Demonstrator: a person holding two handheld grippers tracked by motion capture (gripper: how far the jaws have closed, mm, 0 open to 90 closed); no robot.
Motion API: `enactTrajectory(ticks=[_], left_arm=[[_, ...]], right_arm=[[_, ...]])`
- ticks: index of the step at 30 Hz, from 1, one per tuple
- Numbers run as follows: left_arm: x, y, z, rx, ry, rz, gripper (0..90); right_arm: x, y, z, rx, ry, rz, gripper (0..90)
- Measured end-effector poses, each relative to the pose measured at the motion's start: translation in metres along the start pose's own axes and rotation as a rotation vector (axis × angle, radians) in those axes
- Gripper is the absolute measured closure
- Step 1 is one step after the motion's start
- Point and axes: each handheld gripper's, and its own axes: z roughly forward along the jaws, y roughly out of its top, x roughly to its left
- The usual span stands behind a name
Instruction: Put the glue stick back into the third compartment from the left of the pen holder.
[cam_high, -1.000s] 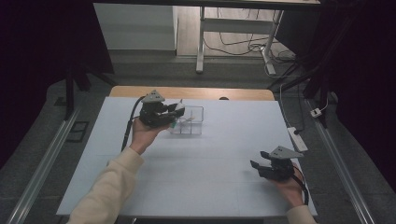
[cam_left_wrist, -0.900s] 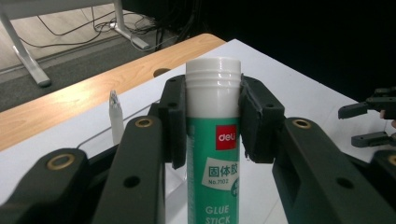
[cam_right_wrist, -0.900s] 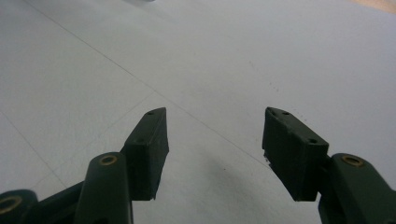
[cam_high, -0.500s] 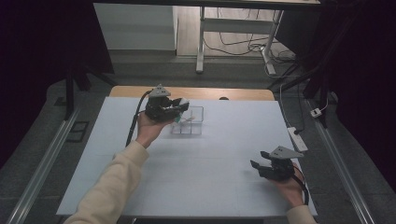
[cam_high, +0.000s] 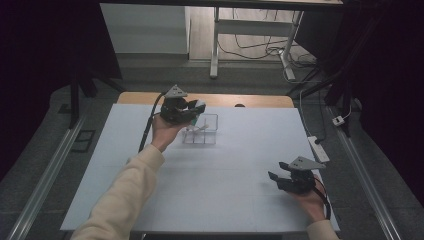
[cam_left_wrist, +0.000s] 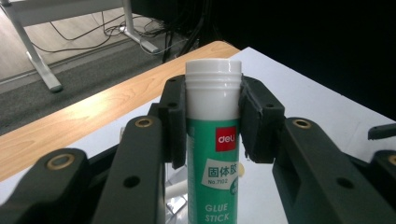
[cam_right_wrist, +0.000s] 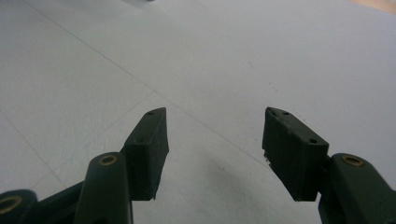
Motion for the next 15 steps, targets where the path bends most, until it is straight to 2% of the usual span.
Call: enactTrajectory(ticks=[15], left_arm=[[0.002,0.012,0.016,-0.015,0.011,0.015,64.6]], right_arm=[[0.000,0.000,0.001,0.007,0.002,0.004,39.9]])
